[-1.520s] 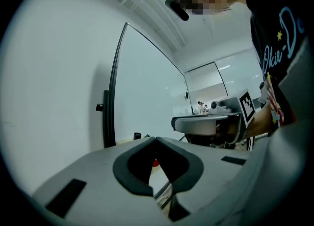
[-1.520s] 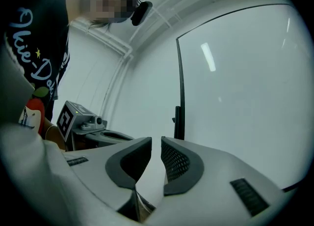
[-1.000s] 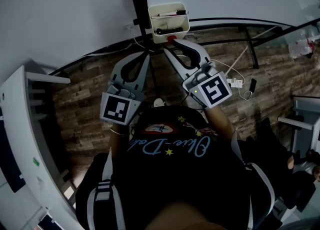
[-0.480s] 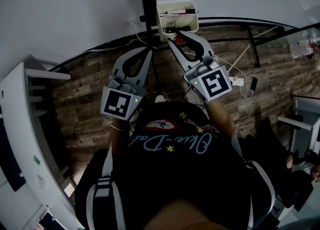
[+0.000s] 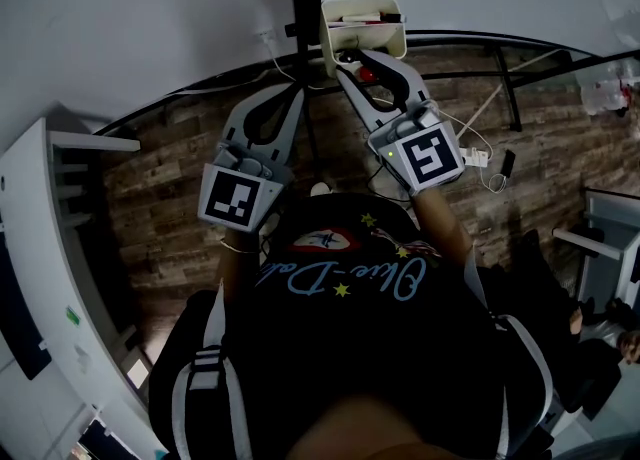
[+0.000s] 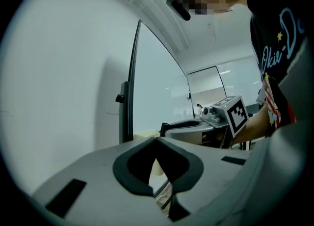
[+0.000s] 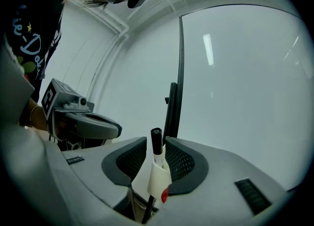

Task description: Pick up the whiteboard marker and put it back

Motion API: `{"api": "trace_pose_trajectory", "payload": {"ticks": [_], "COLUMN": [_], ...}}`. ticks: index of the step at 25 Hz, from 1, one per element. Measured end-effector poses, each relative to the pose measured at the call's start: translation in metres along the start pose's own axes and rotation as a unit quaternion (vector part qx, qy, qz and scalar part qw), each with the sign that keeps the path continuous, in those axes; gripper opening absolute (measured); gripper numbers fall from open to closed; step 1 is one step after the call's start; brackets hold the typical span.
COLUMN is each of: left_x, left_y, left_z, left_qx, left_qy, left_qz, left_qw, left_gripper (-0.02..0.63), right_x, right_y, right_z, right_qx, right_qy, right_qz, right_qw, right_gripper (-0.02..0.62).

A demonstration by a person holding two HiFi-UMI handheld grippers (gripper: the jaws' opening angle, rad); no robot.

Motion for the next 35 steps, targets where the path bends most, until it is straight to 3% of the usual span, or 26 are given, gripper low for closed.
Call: {"api": "trace_pose_trajectory", "payload": {"ticks": [35], "left_x": [-0.008], "left_y": [0.006], "left_z": [0.001], "left_qx": [-0.003], "left_qy": [-0.003], "left_qz": [-0.013], "left_qw": [0.9999], "left_gripper": [-0.006], "right_x": [0.005], "right_y": [-0.008], "right_z": [-0.006], "right_qx": [0.018], "right_qy": [0.009], "right_qz": [0.0], "right_qw": [1.0], "right_gripper": [0.084]}}
Point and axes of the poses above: the fingertips, and each gripper's own axes: y backward along the fingers, x to its right, z out of its underside, the point moved 4 cm from there along y, backward along the fingers, and after that the axes turned 8 degrees about -z, right-handed, at the moved point
